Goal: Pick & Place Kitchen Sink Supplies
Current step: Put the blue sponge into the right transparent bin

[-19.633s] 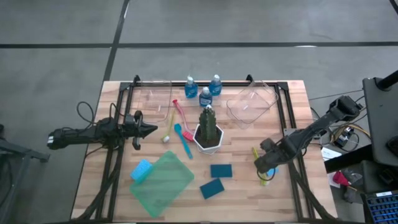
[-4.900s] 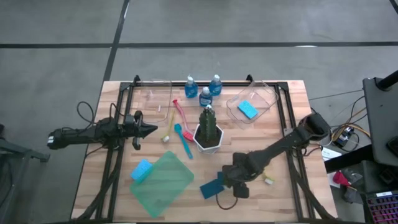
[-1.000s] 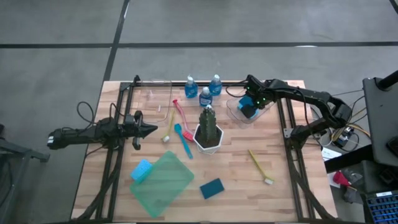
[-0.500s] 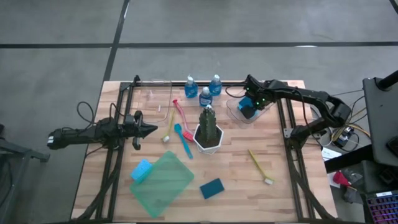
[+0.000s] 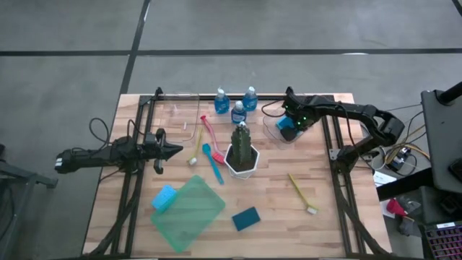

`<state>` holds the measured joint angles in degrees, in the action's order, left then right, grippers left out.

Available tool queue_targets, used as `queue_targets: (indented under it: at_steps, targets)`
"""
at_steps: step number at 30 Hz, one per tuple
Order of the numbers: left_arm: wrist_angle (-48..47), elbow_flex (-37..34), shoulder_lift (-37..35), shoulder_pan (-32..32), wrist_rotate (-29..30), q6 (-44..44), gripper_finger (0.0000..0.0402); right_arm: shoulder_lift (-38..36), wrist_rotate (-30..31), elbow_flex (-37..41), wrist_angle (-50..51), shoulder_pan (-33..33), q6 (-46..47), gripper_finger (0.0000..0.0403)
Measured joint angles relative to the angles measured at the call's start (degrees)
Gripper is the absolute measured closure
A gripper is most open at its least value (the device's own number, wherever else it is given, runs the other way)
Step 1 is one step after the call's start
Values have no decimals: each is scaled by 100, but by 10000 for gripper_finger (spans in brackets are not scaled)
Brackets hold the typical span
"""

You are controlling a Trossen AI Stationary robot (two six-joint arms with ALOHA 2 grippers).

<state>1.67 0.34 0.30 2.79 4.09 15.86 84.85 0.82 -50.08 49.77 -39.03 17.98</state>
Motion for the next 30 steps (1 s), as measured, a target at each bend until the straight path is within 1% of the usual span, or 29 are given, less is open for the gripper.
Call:
queue_targets:
  at_steps: [7, 16, 24, 30]
  targets:
    - [0, 0, 1, 2, 0, 0, 401, 1, -43, 45, -268, -2, 68, 126]
    - [0, 0, -1, 0, -1, -2, 401, -1, -39, 57, -539, -4, 46, 120]
    - [0, 0, -1, 2, -1, -2, 401, 49, 66, 94, -534, -2, 0, 125]
    - [0, 0, 0, 0, 1, 0, 401, 49, 66, 132, -534, 0, 1, 115]
